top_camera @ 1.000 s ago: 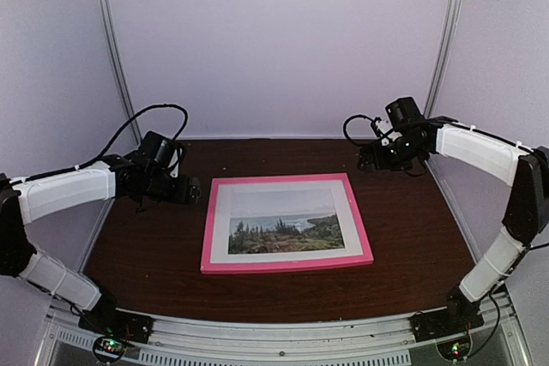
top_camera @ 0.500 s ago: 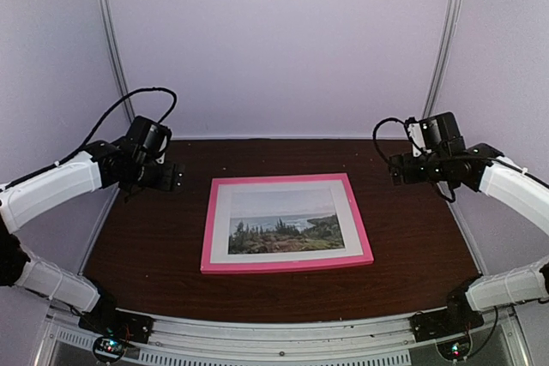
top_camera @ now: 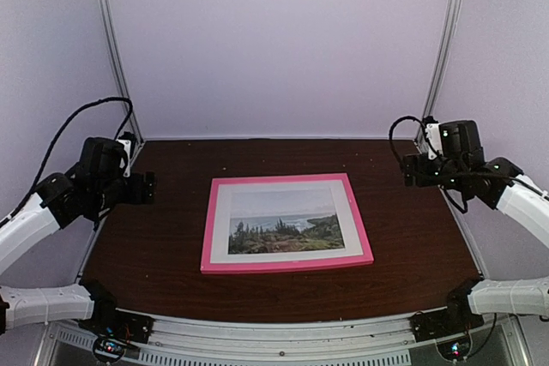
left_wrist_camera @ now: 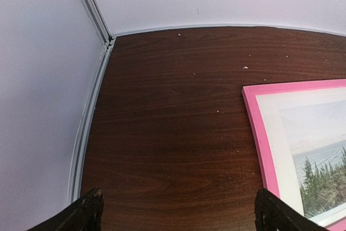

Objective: Put the photo into the frame
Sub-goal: Adjust the photo frame at the center of the board, then reset both arms

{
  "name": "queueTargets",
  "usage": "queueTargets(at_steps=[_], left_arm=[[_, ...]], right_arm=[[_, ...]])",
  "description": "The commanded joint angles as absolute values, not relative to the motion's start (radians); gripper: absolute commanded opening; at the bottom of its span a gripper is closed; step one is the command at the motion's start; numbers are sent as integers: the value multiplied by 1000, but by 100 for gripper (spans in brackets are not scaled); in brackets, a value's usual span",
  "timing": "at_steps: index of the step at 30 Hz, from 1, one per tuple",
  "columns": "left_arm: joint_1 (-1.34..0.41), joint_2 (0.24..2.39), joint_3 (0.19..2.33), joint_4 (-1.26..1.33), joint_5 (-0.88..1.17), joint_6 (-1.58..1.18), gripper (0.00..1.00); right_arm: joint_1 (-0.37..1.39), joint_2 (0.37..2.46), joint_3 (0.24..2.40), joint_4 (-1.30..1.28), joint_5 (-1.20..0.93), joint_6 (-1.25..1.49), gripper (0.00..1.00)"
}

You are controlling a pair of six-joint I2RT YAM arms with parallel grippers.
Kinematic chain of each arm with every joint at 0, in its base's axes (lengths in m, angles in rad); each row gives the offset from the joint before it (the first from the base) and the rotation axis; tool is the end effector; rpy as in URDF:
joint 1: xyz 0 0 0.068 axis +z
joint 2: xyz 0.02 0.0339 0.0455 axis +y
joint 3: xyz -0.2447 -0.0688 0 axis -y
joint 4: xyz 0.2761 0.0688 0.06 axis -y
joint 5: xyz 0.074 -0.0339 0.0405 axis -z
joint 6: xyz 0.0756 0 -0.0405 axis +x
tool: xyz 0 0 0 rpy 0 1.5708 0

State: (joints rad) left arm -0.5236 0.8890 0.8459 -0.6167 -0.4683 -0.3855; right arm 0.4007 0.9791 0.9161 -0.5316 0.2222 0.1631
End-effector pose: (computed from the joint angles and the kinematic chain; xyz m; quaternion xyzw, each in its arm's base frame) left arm 0.2388 -0.0984 0.2648 -0.0416 0.8785 -0.0007 0.4759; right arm 0.2691 0.0959 0.2763 -0.0524 0.8778 0.0356 0.4749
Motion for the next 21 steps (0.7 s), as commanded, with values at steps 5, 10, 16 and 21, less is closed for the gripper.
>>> queueTargets(at_steps=[5, 10, 16, 21], left_arm=[[-518, 736, 739, -470, -421, -380, 98], [-518, 728, 749, -485, -413, -382, 98], [-518, 721, 745, -490, -394, -388, 98], [-518, 708, 744, -492, -386, -389, 98]], right_arm=[[397, 844, 844, -515, 190, 132, 100], [397, 816, 824, -508, 183, 130, 100], [397, 819, 821, -514, 174, 129, 100], [397, 817, 813, -499, 172, 126, 100]])
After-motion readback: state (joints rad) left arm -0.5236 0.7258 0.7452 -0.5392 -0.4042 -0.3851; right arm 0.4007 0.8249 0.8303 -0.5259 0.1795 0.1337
